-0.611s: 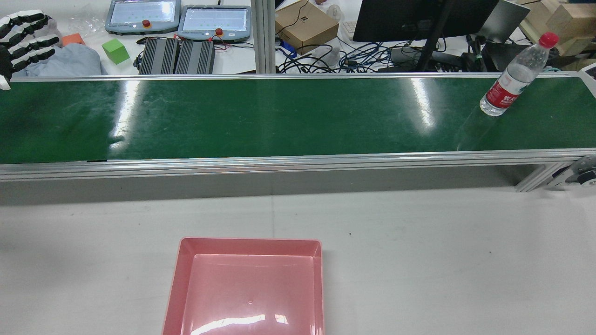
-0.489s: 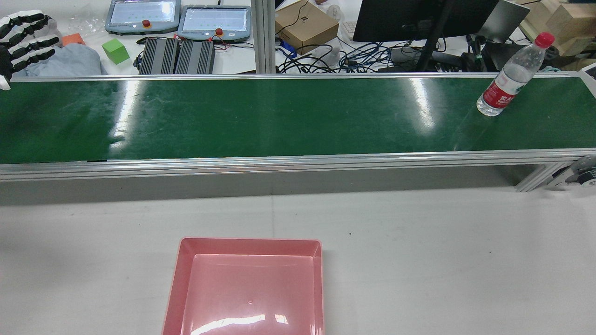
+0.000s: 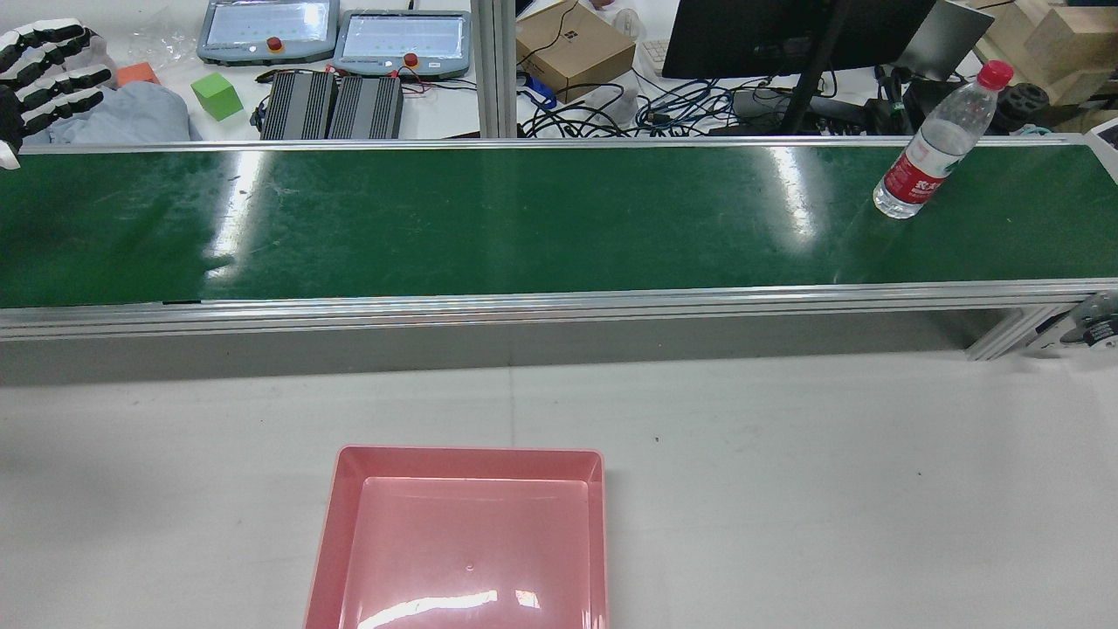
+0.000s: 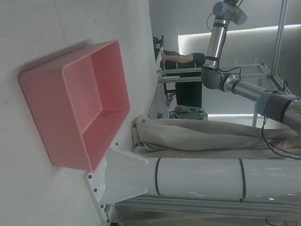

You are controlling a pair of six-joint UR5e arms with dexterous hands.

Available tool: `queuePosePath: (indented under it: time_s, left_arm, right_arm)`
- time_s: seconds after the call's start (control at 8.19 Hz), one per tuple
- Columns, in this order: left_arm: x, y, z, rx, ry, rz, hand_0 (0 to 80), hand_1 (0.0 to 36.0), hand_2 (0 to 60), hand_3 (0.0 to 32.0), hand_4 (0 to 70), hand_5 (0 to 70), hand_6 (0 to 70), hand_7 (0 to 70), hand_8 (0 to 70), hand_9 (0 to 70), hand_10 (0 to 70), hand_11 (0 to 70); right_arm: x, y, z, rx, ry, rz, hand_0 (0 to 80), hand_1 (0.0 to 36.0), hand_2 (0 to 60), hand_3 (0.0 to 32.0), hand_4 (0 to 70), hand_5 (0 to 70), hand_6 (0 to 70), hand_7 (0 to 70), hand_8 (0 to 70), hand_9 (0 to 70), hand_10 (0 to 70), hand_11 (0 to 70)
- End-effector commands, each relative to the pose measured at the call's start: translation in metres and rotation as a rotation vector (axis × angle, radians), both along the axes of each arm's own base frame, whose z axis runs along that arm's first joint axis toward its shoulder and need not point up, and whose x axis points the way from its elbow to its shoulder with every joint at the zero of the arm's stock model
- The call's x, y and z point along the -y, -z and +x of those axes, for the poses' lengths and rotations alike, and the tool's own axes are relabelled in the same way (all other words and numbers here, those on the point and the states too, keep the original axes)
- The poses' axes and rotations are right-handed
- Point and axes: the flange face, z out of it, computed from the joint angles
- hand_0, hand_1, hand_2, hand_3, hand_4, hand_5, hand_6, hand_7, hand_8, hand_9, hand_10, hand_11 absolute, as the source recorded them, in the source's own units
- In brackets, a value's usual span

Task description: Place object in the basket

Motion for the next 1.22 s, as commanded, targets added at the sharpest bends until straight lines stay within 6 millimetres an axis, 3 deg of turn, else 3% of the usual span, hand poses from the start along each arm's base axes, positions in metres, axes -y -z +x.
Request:
queuePosePath:
  time_s: [0.0,1.1]
  left_arm:
    - [0.0,-0.0002,0.0,-0.001,0.0,-0.001,54.7,5.8,0.0,9.6,0.0,24.6,5.5,2.7,12.2,12.2,4.6,8.0]
    - [0.0005,0.0005,-0.0037,0.0,0.006,0.001,54.3,5.7,0.0,10.6,0.0,24.3,4.5,2.3,10.7,11.3,4.4,7.7]
  right_arm:
    - [0.0,-0.0001,0.0,0.0,0.0,-0.001,0.0,0.0,0.0,0.0,0.0,0.0,0.0,0.0,0.0,0.0,0.0,0.0]
    - [0.0,-0.0001,0.0,0.0,0.0,-0.001,0.0,0.0,0.0,0.0,0.0,0.0,0.0,0.0,0.0,0.0,0.0,0.0]
